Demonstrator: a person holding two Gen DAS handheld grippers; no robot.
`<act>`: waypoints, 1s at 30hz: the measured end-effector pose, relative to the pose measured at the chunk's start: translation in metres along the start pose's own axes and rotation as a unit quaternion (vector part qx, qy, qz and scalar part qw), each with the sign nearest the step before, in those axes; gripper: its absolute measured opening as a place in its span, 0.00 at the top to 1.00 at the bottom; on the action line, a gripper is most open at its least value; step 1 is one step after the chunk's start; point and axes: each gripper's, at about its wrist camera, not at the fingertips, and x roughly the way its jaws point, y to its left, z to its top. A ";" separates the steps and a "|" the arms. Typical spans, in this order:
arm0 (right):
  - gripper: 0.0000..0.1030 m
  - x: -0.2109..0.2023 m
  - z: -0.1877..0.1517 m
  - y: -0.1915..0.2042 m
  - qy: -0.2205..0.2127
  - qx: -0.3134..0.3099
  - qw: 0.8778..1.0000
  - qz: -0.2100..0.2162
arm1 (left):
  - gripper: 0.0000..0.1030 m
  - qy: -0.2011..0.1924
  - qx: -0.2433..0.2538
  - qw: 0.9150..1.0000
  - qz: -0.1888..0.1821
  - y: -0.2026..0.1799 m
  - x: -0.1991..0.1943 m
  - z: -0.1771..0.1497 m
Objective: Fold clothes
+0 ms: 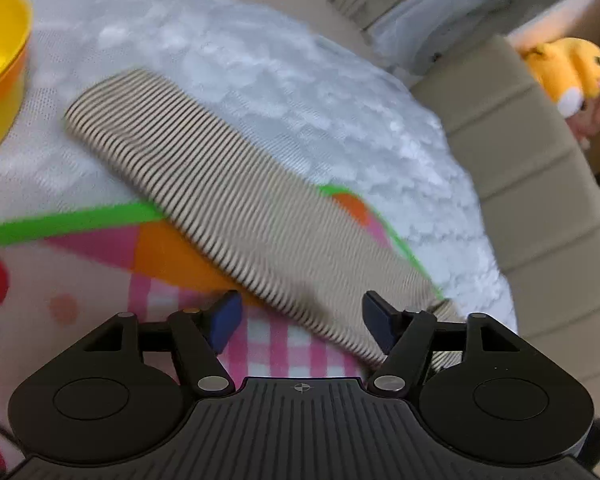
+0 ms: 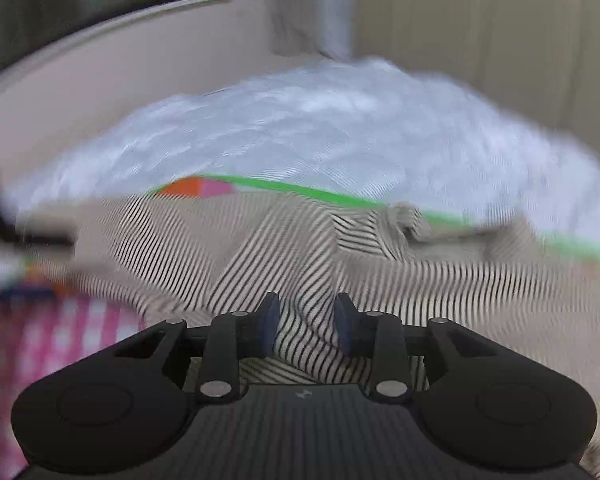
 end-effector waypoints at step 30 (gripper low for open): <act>0.92 0.033 0.022 -0.014 0.007 -0.103 0.993 -0.050 | 0.15 0.009 -0.045 0.999 0.000 0.020 0.005 0.005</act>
